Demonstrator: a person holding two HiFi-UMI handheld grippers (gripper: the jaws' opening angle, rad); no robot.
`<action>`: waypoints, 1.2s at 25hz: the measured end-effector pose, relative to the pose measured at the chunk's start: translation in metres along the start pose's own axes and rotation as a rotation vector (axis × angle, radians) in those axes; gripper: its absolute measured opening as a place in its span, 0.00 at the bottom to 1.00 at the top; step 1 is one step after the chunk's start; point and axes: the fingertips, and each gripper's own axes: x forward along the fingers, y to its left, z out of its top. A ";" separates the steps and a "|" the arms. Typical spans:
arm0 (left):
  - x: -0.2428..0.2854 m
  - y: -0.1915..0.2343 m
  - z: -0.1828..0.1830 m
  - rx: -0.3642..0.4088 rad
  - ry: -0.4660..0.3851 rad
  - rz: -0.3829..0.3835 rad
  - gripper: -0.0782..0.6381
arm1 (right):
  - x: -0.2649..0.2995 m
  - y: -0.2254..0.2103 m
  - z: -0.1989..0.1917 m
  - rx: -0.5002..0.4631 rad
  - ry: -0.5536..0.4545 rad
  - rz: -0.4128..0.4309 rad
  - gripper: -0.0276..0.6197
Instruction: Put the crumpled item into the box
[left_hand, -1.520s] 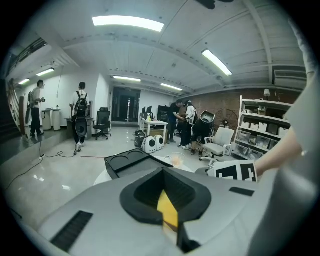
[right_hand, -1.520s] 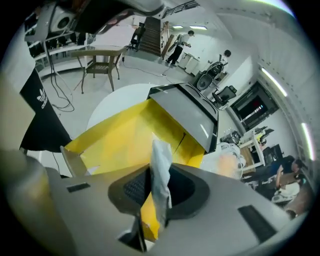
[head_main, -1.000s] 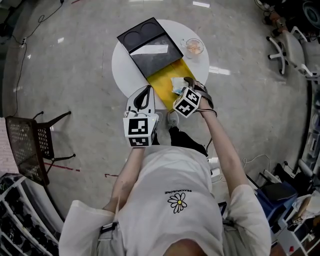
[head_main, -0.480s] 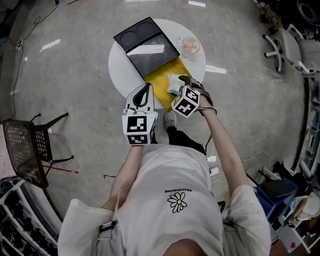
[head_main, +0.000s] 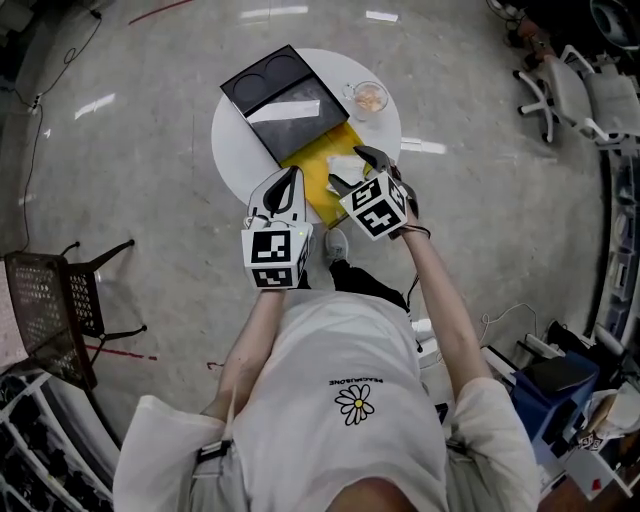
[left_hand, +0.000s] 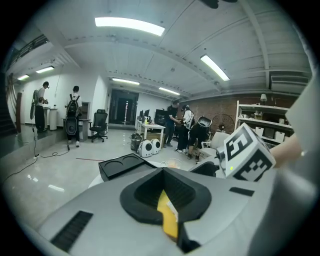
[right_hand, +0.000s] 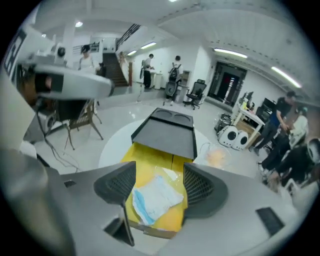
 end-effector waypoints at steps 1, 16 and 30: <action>0.001 -0.002 0.002 0.003 -0.004 -0.006 0.11 | -0.008 -0.006 0.008 0.061 -0.038 -0.021 0.48; 0.005 -0.019 0.015 0.045 -0.028 -0.049 0.11 | -0.103 -0.042 0.040 0.510 -0.379 -0.262 0.05; 0.003 -0.029 0.024 0.090 -0.042 -0.072 0.11 | -0.146 -0.028 -0.001 0.545 -0.384 -0.453 0.05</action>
